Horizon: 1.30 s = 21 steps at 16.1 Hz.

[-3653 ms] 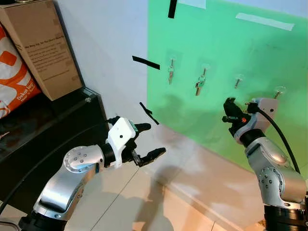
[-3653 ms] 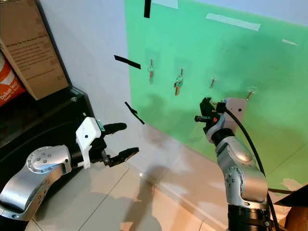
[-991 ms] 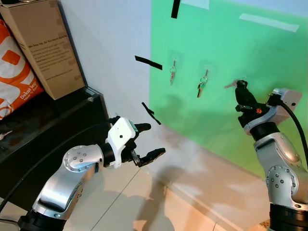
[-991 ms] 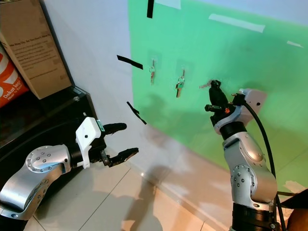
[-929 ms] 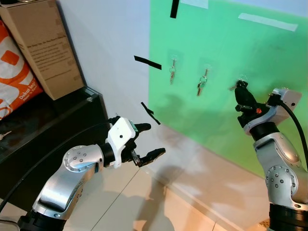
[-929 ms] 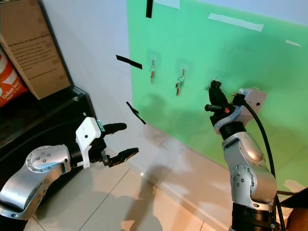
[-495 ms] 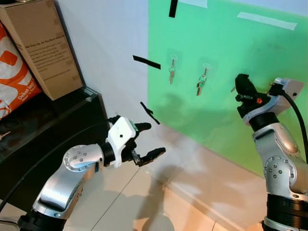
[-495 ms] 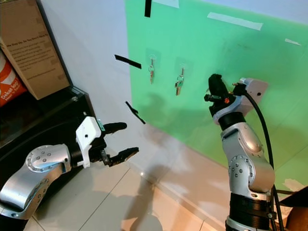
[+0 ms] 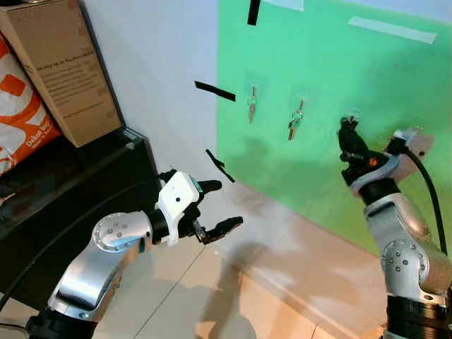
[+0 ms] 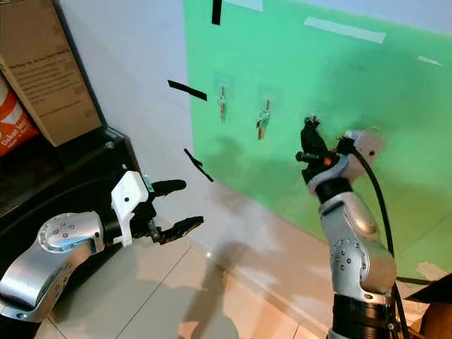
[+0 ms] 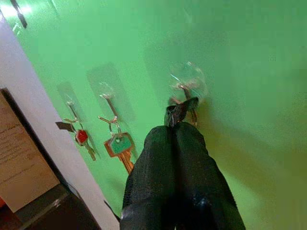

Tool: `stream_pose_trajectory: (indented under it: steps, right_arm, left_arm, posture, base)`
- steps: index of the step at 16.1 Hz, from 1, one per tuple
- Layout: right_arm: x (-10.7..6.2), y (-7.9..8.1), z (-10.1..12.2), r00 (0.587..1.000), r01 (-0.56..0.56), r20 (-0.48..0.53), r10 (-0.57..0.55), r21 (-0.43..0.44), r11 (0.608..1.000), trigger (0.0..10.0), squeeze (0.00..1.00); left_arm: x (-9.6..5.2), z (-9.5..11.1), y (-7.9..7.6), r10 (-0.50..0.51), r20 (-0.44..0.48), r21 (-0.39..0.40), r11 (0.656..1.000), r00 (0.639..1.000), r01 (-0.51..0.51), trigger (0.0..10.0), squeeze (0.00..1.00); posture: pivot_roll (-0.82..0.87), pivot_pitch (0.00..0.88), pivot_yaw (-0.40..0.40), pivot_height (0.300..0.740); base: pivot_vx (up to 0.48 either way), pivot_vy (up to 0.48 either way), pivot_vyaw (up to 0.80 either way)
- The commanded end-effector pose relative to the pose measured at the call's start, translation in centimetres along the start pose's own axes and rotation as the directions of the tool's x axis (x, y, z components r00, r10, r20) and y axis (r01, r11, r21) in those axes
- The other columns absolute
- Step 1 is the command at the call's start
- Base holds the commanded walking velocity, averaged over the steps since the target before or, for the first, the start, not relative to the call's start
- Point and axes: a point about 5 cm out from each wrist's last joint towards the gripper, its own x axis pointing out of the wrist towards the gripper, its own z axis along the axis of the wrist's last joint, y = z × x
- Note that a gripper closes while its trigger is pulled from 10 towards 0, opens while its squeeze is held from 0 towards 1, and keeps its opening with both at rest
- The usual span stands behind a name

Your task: Hang keys on a hook

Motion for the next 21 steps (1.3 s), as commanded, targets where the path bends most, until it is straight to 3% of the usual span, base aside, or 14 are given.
stream_pose_trajectory:
  steps: [1,6,13,15,17,18,19,21]
  right_arm:
    - [-0.1,-0.4,-0.6,0.999,0.029,-0.035,-0.028,0.016,0.999,10.0,0.0]
    - [-0.6,-1.3,-1.7,0.994,0.073,-0.077,-0.072,0.009,0.997,10.0,0.0]
    - [-0.7,-1.2,-2.0,0.993,0.073,-0.096,-0.073,0.006,0.997,10.0,0.0]
    - [-0.8,-1.5,-3.1,0.981,0.093,-0.166,-0.098,-0.036,0.995,10.0,0.0]
    - [-0.7,-1.6,-3.2,0.98,0.106,-0.165,-0.108,-0.021,0.994,10.0,0.0]
    - [-0.7,-1.5,-3.1,0.982,0.105,-0.157,-0.106,-0.01,0.994,10.0,0.92]
    - [-0.7,-1.5,-3.0,0.983,0.106,-0.152,-0.105,-0.002,0.994,10.0,1.0]
    - [-1.0,-1.5,-3.2,0.981,0.096,-0.168,-0.097,-0.015,0.995,10.0,1.0]
  left_arm:
    - [0.1,0.2,0.1,-0.01,-0.011,0.022,1.0,1.0,0.01,10.0,0.0]
    - [0.0,0.2,0.1,-0.01,-0.014,0.022,1.0,1.0,0.011,10.0,0.0]
    - [0.1,0.2,0.1,-0.013,-0.015,0.026,1.0,1.0,0.013,10.0,0.0]
    - [0.1,0.2,0.2,-0.009,-0.01,0.029,1.0,1.0,0.009,10.0,0.0]
    - [0.2,0.4,0.2,0.0,0.006,0.029,1.0,1.0,0.0,10.0,0.0]
    - [0.3,0.7,0.3,0.006,0.03,0.019,1.0,1.0,-0.007,10.0,0.0]
    - [0.3,1.0,0.3,0.008,0.051,0.009,1.0,0.999,-0.008,10.0,0.0]
    - [0.6,1.5,0.2,0.008,0.102,-0.02,1.0,0.995,-0.006,10.0,0.0]
  posture:
    - [0.01,0.0,-0.006,0.74]
    - [0.02,0.0,-0.007,0.74]
    - [0.01,0.0,-0.002,0.74]
    - [0.01,0.0,-0.003,0.74]
    - [0.01,0.0,-0.003,0.74]
    - [0.01,0.0,-0.003,0.74]
    - [0.01,0.0,-0.003,0.74]
    - [0.01,0.0,-0.005,0.74]
  base:
    - [0.0,0.0,0.0]
    - [0.0,0.0,0.0]
    - [0.0,0.0,0.0]
    - [0.0,0.0,0.0]
    - [0.0,0.0,0.0]
    - [0.0,0.0,0.0]
    - [0.0,0.0,0.0]
    - [0.0,0.0,0.0]
